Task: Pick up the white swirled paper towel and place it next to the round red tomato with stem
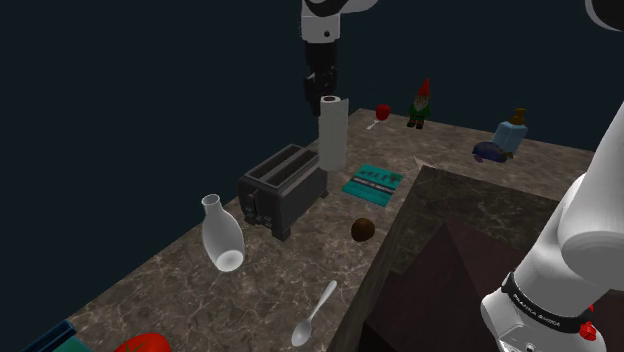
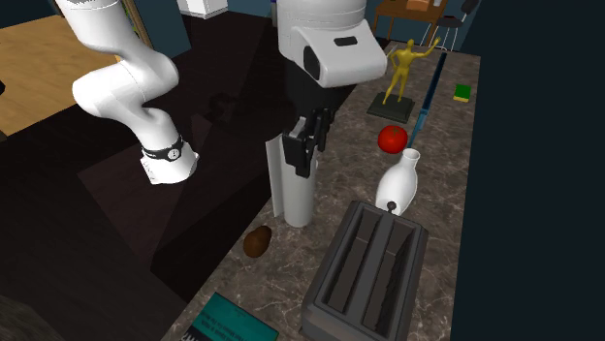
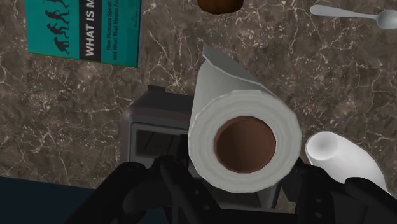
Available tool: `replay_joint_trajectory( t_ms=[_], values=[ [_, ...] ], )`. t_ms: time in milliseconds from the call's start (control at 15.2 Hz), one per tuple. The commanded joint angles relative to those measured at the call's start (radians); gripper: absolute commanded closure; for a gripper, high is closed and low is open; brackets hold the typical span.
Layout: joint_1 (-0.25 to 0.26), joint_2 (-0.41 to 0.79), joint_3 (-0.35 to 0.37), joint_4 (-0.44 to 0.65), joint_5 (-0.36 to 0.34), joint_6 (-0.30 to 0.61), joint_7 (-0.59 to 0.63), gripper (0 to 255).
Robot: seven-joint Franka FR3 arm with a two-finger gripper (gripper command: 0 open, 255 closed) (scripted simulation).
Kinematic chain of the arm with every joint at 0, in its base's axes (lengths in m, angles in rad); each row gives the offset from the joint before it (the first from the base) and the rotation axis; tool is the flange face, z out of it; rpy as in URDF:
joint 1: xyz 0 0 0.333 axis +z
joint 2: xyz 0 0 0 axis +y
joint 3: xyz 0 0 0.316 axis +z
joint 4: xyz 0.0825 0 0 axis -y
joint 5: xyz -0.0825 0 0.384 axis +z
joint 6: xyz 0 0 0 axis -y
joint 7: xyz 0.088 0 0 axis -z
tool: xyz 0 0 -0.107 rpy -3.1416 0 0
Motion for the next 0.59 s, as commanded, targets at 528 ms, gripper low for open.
replay_joint_trajectory(
  t_ms=[528],
  values=[
    [0.036,-0.022,0.030,0.066,0.001,-0.089,0.064,255]
  ],
)
